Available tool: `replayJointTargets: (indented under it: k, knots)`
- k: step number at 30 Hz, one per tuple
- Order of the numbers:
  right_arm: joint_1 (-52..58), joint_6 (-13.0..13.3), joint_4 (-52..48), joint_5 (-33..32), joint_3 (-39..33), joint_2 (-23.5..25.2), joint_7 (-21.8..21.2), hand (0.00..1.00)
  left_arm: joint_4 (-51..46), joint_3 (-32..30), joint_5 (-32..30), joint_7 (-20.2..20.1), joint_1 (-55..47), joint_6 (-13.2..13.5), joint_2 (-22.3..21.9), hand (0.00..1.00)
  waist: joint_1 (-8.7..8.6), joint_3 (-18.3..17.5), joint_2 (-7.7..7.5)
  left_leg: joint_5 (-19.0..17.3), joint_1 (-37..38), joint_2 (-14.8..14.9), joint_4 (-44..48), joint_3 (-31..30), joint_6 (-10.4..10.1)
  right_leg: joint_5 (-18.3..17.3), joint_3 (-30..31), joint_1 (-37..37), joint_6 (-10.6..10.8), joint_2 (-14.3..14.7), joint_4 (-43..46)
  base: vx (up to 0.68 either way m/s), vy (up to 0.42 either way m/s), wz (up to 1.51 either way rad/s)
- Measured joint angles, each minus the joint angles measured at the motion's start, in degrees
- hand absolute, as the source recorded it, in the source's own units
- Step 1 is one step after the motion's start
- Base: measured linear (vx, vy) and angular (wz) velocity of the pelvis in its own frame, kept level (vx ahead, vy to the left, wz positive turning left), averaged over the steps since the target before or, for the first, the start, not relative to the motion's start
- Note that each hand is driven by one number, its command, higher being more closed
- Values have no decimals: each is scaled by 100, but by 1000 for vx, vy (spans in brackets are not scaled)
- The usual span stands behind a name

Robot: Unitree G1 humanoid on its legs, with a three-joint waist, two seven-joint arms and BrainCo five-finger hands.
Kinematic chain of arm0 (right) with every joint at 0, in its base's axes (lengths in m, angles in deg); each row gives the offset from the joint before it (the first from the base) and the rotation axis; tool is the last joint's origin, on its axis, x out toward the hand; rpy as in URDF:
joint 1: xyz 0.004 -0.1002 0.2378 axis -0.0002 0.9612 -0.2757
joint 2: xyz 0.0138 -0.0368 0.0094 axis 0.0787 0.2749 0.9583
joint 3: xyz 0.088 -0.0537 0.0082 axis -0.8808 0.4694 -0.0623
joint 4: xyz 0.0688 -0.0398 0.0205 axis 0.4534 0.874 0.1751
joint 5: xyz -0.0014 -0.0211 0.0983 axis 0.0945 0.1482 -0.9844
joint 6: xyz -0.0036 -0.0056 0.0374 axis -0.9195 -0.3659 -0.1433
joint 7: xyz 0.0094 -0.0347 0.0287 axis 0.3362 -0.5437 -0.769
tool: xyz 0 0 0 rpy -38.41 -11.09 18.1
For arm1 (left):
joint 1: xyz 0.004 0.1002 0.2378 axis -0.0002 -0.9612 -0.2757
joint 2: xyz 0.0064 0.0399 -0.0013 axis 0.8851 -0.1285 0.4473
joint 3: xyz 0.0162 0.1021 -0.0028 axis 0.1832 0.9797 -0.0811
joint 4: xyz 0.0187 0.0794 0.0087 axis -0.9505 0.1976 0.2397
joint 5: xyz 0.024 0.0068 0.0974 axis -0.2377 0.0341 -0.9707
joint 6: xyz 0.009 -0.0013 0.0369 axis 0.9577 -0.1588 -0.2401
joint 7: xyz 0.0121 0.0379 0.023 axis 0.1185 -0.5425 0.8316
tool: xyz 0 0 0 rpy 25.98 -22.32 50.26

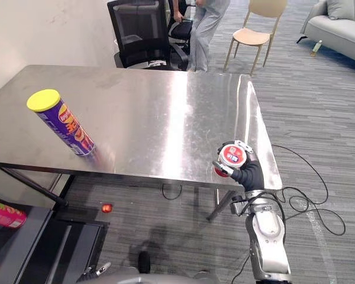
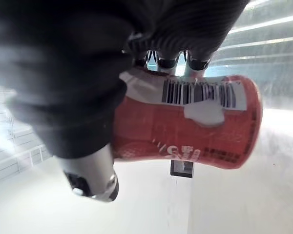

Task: Put the gum and the chips on the shelf.

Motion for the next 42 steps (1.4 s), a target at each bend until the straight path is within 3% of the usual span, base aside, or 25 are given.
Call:
replayJointTargets:
  k: [3, 6, 10, 11, 12, 13, 15, 16, 18, 20, 21, 23, 25, 28, 32, 35, 37, 42]
  knots:
    - [-2, -5, 21, -68, 13, 94, -40, 100, -1, -2, 90, -66, -3, -7, 4, 0, 8, -7, -5, 41, 5, 21, 22, -83, -6, -50, -60, -2, -27, 11, 117, -15, -19, 17]
    - [-102, -5, 53, -208, 183, 97, -45, 100, -19, -24, 231, -158, 37, -45, 14, 0, 9, 5, -18, 137, -379, 40, 282, -548, 2, -124, -500, -47, -118, 45, 231, -59, -44, 73]
    - [-565, -6, 128, -263, 334, 81, 3, 100, -124, 31, 235, -168, 68, -69, -26, 0, 111, 103, 135, 322, -1082, 63, 392, -1380, -172, -456, -1451, -383, -318, 128, 876, -138, -88, 119]
    - [-630, -12, 138, -262, 324, 64, 46, 100, -113, 27, 235, -168, 67, -102, -46, 0, 179, 146, 197, 40, -1156, 124, 263, -1181, 3, -478, -1735, -377, -363, 101, 883, -171, -94, 117]
    - [-675, -16, 146, -262, 305, 64, 68, 100, -99, 22, 236, -167, 87, -109, -48, 0, 195, 175, 92, -205, -1176, 127, 272, -903, 118, -466, -1857, -346, -390, 8, 824, -207, -43, 133]
    - [-712, -11, 146, -259, 158, 70, 104, 100, -75, -34, 274, -177, 165, -114, -42, 0, 193, 237, -9, -330, -1384, 172, 573, -104, 600, -485, -2270, -332, -433, -228, 811, -131, -8, 119]
    - [-710, -14, 174, -249, -101, 73, 213, 100, 4, -82, 413, -184, 162, -120, -40, 0, 157, 238, -39, -199, -1576, 191, 1465, 884, 804, -480, -2791, -252, -424, -569, 887, -81, -31, 140]
    - [-695, -14, 201, -242, -190, 72, 240, 100, 1, -96, 432, -184, 117, -120, -46, 0, 118, 232, -39, -237, -1533, 264, 1919, 1265, 819, -463, -3038, -152, -396, -705, 881, -45, -53, 149]
    - [-601, -18, 204, -231, -310, 49, 331, 100, 27, -203, 440, -191, 9, -131, -62, 0, -13, 175, 49, -714, -1346, 876, 2973, 1896, 644, -370, -3520, 13, -296, -789, 873, -29, 24, 122]
    - [-513, -42, 204, -202, -524, 48, 339, 100, 81, -350, 438, -246, 47, -209, -96, 0, -15, 106, 150, -981, -1342, 1083, 3069, 2049, 448, -289, -3869, 15, -166, -811, 940, 4, 156, 94]
    - [-515, -85, 209, -197, -591, 81, 340, 100, 84, -390, 438, -266, 55, -213, -96, 0, -8, 74, 197, -1010, -1350, 1040, 3017, 2194, 499, -241, -3943, 24, -122, -837, 915, 30, 226, 100]
    - [-444, -166, 193, -150, -668, 123, 322, 100, 80, -578, 430, -312, 47, -223, -97, 0, -43, 6, 53, -1007, -1337, 589, 2449, 2087, 489, -9, -4303, 170, -3, -894, 656, 18, 228, 103]
    - [-434, -171, 192, -79, -705, 127, 326, 100, 47, -671, 421, -349, 47, -226, -97, 0, -57, -19, 31, -1004, -1335, 335, 1958, 1937, 487, 156, -4509, 209, -7, -914, 606, -3, 210, 102]
    - [-500, -190, 194, -4, -695, 202, 334, 100, 58, -718, 385, -354, -21, -240, -74, 0, -23, -20, -34, -806, -1308, 60, 1475, 1873, 562, 393, -4559, 186, -38, -1007, 586, -35, 194, 53]
    - [-550, -230, 250, 31, -668, 451, 382, 100, 61, -726, 345, -236, -160, -240, -12, 0, 52, 93, -113, -1025, -1315, 28, 1579, 1870, 595, 601, -4330, 94, -44, -1280, 1069, -44, 133, 3]
    - [-636, -237, 368, 156, -528, 504, 533, 100, -67, -777, 462, -157, 1, -227, 174, 0, 178, 295, -296, -1132, -1515, 20, 1777, 1847, 647, 604, -3894, -171, -30, -1321, 1133, 0, 96, -3]
    - [-743, -264, 558, 222, -372, 504, 546, 100, -180, -787, 585, -145, 44, -223, 157, 0, 322, 353, -315, -1121, -1530, 11, 1772, 1913, 656, 588, -3600, -243, -17, -1206, 933, -30, 26, -22]
    - [-854, -362, 700, 259, -189, 503, 450, 100, -350, -913, 689, -159, 36, -221, -14, 0, 367, 422, -213, -1025, -1526, -150, 1597, 1884, 553, 426, -3412, -228, -200, -1144, 700, -33, -10, 5]
